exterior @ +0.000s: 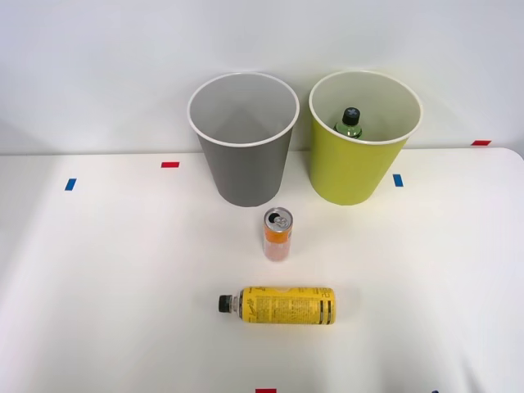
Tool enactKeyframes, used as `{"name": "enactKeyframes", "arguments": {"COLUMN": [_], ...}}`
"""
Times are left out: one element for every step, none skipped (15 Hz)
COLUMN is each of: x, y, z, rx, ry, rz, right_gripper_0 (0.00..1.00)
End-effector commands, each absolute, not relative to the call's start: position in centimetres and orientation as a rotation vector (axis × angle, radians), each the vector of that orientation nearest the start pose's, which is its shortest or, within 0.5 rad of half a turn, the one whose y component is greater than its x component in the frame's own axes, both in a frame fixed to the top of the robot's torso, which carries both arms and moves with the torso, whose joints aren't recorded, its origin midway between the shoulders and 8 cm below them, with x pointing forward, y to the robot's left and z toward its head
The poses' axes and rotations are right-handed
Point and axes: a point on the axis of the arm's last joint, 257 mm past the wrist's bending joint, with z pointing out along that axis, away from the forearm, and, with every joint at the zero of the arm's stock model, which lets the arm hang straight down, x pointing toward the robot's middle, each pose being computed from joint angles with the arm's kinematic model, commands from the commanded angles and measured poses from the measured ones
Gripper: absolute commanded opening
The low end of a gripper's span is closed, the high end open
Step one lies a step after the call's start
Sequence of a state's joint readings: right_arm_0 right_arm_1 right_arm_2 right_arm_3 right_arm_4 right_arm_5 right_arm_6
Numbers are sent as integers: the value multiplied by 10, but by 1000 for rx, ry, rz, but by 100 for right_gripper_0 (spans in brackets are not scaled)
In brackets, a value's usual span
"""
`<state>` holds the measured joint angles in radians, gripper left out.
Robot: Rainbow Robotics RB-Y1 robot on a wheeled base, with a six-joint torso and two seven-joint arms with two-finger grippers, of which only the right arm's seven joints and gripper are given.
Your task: Put cans in the gray bin, plastic bottles in the light green bin
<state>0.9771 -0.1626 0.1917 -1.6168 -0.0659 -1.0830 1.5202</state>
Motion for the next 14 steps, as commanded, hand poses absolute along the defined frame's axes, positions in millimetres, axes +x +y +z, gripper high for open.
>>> {"name": "enactKeyframes", "arguments": {"x": [178, 178, 178, 178, 178, 178, 178, 178, 178, 178, 178, 178, 178, 178], "y": [-274, -274, -274, -274, -274, -274, -274, -274, -274, -274, -274, -274, -274, -274], "z": [-278, -278, -278, -278, -278, -278, -278, -278, -278, -278, -278, -278, -278, -278], "rx": [64, 64, 64, 64, 64, 64, 64, 64, 64, 64, 64, 64, 64, 64], "ry": [1387, 1387, 1387, 1387, 1387, 1387, 1387, 1387, 1387, 1387, 1387, 1387, 1387, 1387], "rz": [-69, -69, -69, -69, -69, -69, -69, -69, -69, -69, -69, -69, -69, -69], "right_gripper_0": [100, 100, 100, 100, 100, 100, 100, 100, 100, 100, 100, 100, 100, 100]}}
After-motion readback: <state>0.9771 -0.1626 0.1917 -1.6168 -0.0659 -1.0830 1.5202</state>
